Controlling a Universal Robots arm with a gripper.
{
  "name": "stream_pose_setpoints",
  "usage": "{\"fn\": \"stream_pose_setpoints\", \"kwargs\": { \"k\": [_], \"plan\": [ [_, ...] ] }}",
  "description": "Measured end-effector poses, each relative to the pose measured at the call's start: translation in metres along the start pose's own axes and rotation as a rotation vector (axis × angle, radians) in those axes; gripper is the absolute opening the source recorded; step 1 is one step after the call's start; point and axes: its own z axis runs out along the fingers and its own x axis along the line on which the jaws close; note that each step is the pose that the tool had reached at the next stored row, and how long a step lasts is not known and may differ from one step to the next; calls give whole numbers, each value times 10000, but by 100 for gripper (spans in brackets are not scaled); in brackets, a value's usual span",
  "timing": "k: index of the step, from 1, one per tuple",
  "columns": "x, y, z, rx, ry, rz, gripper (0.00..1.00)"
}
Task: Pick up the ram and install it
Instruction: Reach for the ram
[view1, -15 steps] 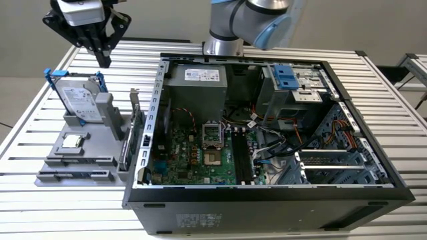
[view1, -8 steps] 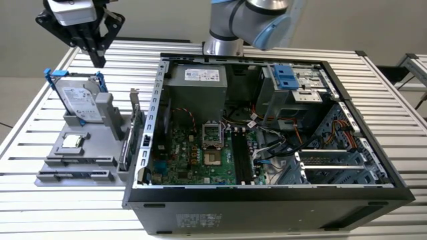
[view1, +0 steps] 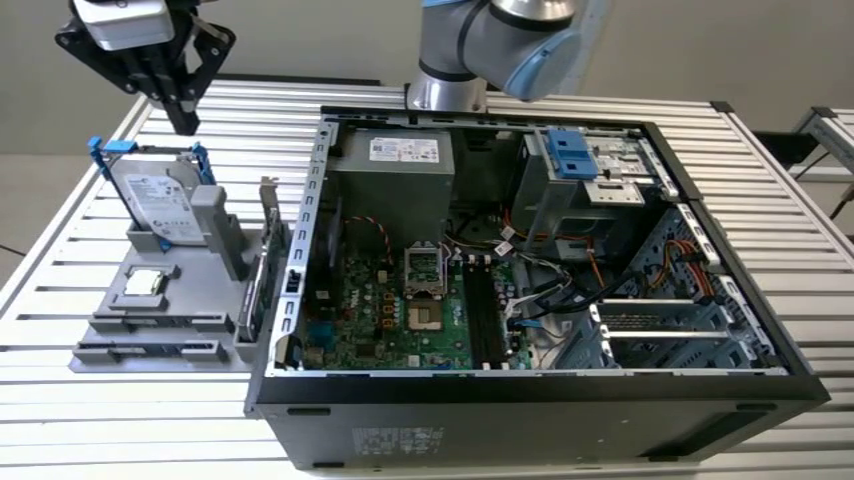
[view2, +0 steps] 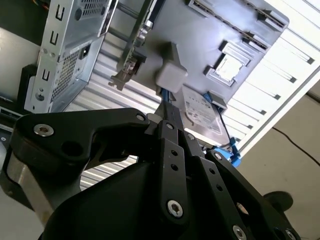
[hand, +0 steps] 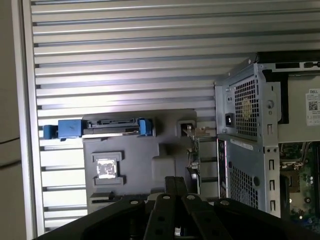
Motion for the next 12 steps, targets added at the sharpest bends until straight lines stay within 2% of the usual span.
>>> {"fn": "stream_pose_setpoints", "kwargs": {
  "k": [12],
  "plan": [
    [163, -11, -3, 0, 0, 0, 0]
  ]
}}
